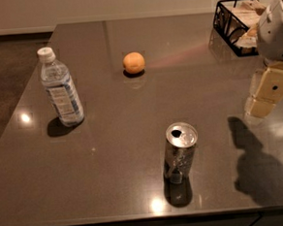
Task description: Knock blue plastic bottle over
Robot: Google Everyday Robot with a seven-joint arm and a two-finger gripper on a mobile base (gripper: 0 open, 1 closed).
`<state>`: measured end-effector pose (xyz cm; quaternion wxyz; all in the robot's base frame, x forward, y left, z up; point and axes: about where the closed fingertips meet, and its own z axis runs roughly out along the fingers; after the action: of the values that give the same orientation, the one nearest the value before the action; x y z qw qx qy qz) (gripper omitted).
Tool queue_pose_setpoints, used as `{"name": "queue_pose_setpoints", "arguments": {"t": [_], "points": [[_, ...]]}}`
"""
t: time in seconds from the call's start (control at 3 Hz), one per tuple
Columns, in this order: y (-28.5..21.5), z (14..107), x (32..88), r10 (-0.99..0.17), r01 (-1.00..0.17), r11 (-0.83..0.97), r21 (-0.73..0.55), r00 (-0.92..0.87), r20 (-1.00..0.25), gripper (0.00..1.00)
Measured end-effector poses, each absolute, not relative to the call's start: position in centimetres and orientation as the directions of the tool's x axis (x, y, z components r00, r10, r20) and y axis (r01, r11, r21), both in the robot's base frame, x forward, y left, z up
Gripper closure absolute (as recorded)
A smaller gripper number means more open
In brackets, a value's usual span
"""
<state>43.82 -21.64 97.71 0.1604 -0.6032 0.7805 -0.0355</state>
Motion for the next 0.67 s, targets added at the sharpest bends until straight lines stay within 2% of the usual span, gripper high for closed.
{"name": "queue_pose_setpoints", "arguments": {"t": [0.67], "points": [[-20.0,97.9,45.0,-0.947,-0.938,0.255,-0.236,-0.193,-0.257,0.00]]}}
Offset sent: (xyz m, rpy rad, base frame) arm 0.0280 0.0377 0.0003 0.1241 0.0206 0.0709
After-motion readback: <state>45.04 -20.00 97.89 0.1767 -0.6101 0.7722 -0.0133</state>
